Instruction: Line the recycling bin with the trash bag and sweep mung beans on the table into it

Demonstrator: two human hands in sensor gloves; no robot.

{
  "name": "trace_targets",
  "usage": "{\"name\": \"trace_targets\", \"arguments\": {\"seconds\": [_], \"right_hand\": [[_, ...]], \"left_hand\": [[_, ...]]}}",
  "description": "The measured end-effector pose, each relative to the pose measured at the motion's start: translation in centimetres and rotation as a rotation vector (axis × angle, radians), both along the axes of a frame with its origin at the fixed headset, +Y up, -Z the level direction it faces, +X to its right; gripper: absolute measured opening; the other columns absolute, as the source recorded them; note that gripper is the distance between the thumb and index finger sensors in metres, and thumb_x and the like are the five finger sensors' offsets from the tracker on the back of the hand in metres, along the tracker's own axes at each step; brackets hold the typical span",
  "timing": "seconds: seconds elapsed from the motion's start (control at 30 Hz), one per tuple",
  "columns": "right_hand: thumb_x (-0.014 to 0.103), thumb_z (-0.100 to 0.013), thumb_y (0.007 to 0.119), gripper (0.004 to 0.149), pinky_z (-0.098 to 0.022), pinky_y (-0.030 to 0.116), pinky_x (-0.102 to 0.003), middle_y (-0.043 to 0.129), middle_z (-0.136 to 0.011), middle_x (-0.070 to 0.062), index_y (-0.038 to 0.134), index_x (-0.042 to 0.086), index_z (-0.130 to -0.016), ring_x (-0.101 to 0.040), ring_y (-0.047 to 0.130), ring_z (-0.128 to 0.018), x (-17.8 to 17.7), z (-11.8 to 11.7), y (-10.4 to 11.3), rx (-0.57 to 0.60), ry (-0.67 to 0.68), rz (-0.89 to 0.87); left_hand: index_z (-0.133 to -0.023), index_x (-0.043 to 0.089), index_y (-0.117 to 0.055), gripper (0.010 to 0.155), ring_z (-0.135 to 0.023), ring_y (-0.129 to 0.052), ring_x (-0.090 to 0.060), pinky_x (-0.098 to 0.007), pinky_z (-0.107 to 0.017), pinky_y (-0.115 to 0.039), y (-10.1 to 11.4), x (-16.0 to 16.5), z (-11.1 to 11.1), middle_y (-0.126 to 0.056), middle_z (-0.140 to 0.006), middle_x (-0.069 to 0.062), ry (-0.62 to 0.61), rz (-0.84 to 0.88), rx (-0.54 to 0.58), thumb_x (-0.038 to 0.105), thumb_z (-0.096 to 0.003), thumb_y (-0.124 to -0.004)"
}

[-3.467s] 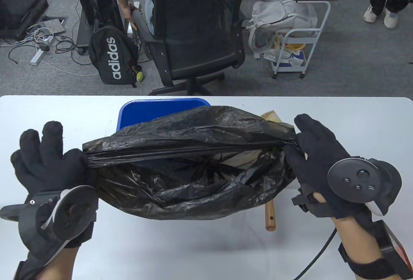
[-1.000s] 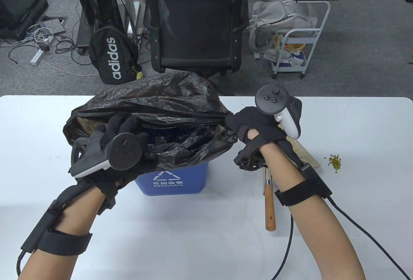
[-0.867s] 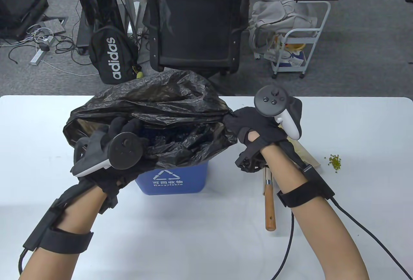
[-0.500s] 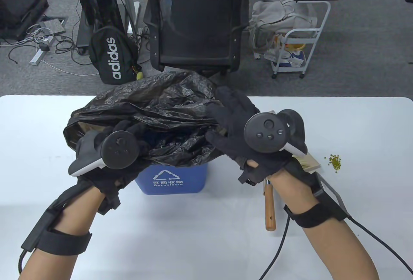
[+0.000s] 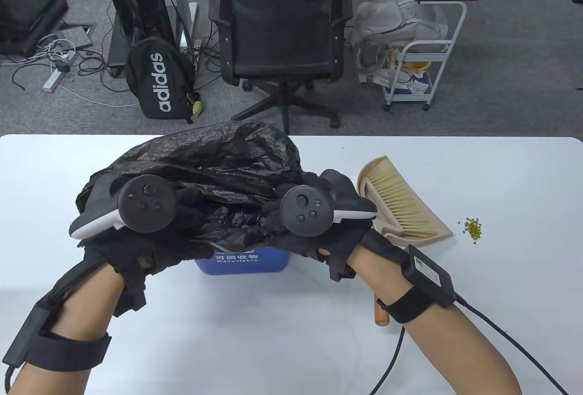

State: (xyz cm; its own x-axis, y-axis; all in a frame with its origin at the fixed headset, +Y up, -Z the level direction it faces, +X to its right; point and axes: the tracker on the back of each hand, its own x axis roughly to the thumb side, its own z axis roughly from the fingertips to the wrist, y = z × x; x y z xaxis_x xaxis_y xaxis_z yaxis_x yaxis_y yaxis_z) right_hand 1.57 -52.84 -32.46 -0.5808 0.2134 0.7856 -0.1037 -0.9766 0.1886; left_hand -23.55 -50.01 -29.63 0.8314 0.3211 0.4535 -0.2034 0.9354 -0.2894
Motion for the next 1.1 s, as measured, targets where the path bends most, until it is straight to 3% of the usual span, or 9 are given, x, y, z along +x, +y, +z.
{"name": "trace_targets", "arguments": {"seconds": [0.1,0.2,0.3,0.4,0.5,0.57,0.67,0.87,1.1], "right_hand": [[0.037,-0.051,0.082,0.042,-0.059,0.037,-0.084,0.087,-0.098,-0.025,0.095,0.008,-0.078,-0.059,0.072,-0.095,0.2,-0.2,-0.4,-0.055,-0.005,0.020],[0.039,-0.050,0.083,0.045,-0.059,0.036,-0.084,0.084,-0.101,-0.026,0.094,0.008,-0.081,-0.059,0.071,-0.096,0.4,-0.4,-0.4,-0.082,0.006,0.027],[0.045,-0.049,0.082,0.056,-0.059,0.035,-0.085,0.075,-0.106,-0.030,0.089,0.008,-0.090,-0.062,0.066,-0.097,0.8,-0.4,0.3,-0.137,0.023,0.016],[0.049,-0.050,0.079,0.064,-0.059,0.036,-0.086,0.070,-0.109,-0.032,0.084,0.007,-0.098,-0.065,0.063,-0.097,2.0,-0.6,2.2,-0.104,0.002,-0.113],[0.040,-0.052,0.079,0.056,-0.059,0.042,-0.084,0.076,-0.104,-0.033,0.087,0.005,-0.095,-0.064,0.070,-0.093,3.2,-1.2,4.1,-0.010,-0.126,-0.316],[0.036,-0.053,0.079,0.051,-0.059,0.044,-0.084,0.080,-0.102,-0.031,0.089,0.006,-0.093,-0.063,0.072,-0.092,3.4,-1.9,4.5,0.031,-0.185,-0.314],[0.036,-0.053,0.080,0.051,-0.060,0.042,-0.083,0.071,-0.107,-0.033,0.088,0.010,-0.096,-0.066,0.065,-0.095,2.8,-3.2,3.4,0.035,-0.250,-0.185],[0.043,-0.051,0.083,0.073,-0.062,0.036,-0.084,0.035,-0.118,-0.038,0.065,0.008,-0.114,-0.073,0.039,-0.099,2.0,-6.1,0.0,-0.045,-0.303,-0.031],[0.047,-0.051,0.083,0.082,-0.062,0.038,-0.083,0.020,-0.115,-0.043,0.058,0.005,-0.117,-0.076,0.033,-0.097,2.8,-8.2,-2.4,-0.229,-0.339,-0.034]], "left_hand": [[-0.096,0.011,-0.089,0.072,-0.106,-0.047,-0.070,-0.090,-0.066,-0.033,1.2,-1.2,-0.1,-0.064,-0.118,-0.028,0.009,0.147,0.068,0.056,-0.0402,-0.093],[-0.095,0.008,-0.091,0.066,-0.104,-0.052,-0.070,-0.089,-0.066,-0.035,1.7,-2.0,-0.4,-0.068,-0.116,-0.029,0.084,0.238,0.127,0.050,-0.0442,-0.092],[-0.103,0.010,-0.084,0.065,-0.104,-0.047,-0.072,-0.088,-0.067,-0.036,1.1,-1.9,-1.0,-0.063,-0.118,-0.030,0.170,0.102,0.117,0.044,-0.0479,-0.090],[-0.112,0.010,-0.072,0.076,-0.105,-0.036,-0.074,-0.087,-0.068,-0.034,0.0,-1.5,-2.1,-0.052,-0.122,-0.029,0.228,-0.023,0.116,0.045,-0.0471,-0.090],[-0.117,0.012,-0.063,0.085,-0.105,-0.028,-0.074,-0.087,-0.068,-0.032,-0.9,-1.3,-3.6,-0.045,-0.125,-0.028,0.243,-0.037,0.076,0.050,-0.0457,-0.090],[-0.119,0.013,-0.056,0.091,-0.104,-0.025,-0.075,-0.088,-0.068,-0.031,-1.3,-1.0,-4.6,-0.041,-0.126,-0.028,0.251,-0.031,0.048,0.053,-0.0449,-0.090],[-0.122,0.013,-0.046,0.099,-0.103,-0.017,-0.076,-0.087,-0.068,-0.029,-1.8,-0.5,-6.2,-0.027,-0.127,-0.027,0.276,-0.064,0.020,0.055,-0.0442,-0.090],[-0.122,0.013,-0.029,0.106,-0.101,-0.005,-0.075,-0.086,-0.070,-0.028,-2.8,0.3,-8.7,-0.005,-0.123,-0.029,0.324,-0.086,-0.034,0.056,-0.0455,-0.088],[-0.122,0.013,-0.042,0.102,-0.099,0.000,-0.075,-0.086,-0.071,-0.027,-4.9,1.3,-9.9,0.003,-0.121,-0.028,0.296,-0.212,-0.081,0.054,-0.0437,-0.092]]}}
